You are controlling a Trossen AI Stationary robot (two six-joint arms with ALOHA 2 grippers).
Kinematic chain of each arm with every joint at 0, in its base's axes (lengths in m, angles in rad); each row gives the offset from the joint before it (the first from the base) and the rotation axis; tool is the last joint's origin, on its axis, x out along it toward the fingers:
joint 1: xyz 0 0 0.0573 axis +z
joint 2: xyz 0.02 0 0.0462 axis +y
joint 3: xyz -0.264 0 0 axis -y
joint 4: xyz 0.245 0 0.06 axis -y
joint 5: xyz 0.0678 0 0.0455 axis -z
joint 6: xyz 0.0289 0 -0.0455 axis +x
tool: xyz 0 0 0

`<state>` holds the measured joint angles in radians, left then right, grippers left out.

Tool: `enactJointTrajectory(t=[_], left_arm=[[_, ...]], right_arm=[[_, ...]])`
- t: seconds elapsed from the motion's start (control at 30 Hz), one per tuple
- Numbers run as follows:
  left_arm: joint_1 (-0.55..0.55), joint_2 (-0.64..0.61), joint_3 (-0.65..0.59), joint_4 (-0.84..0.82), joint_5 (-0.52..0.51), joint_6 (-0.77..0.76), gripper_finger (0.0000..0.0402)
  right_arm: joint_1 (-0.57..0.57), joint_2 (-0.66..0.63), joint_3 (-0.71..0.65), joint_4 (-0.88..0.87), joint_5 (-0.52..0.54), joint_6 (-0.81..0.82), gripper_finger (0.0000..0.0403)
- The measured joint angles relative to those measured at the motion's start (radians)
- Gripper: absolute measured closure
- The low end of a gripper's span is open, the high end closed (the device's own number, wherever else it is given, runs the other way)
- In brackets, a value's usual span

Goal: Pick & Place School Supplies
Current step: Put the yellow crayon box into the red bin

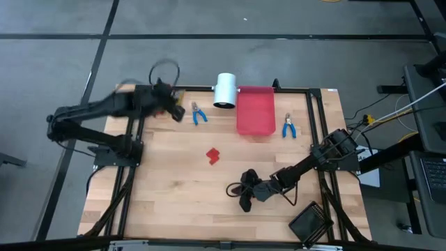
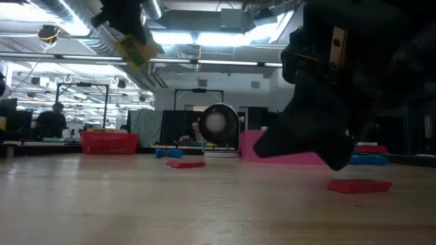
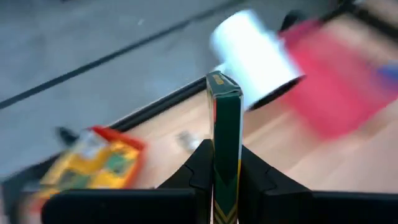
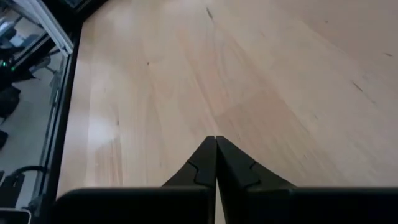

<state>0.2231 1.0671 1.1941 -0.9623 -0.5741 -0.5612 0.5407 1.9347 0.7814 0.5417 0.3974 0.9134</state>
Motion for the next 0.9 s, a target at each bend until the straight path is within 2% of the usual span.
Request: enactJointTrajectory(t=[0.13,0.23,0.37,0.5,0.63,0.9], left_arm=[[0.254,0.077,0.105,-0.145,0.229,0.283,0.0376],[0.406,0.155,0.144,-0.209,0.320,0.476,0.0376],[0.529,0.273,0.167,-0.247,0.330,0.693,0.0376],[0.594,0.385,0.168,-0.229,0.299,0.817,0.0376],[0.650,0.496,0.168,-0.211,0.255,0.861,0.0376],[0.727,0.642,0.168,-0.144,0.286,0.894,0.0376]], right_arm=[[0.001,-0.001,-0.002,0.004,0.032,0.033,0.0396],[0.000,-0.002,-0.010,0.009,0.059,0.073,0.0396],[0.001,-0.002,-0.010,0.053,0.067,0.093,0.0396],[0.005,-0.034,-0.010,0.071,0.110,0.097,0.0396],[0.009,-0.078,-0.010,0.072,0.151,0.092,0.0396],[0.044,-0.171,-0.010,0.069,0.289,0.074,0.0396]])
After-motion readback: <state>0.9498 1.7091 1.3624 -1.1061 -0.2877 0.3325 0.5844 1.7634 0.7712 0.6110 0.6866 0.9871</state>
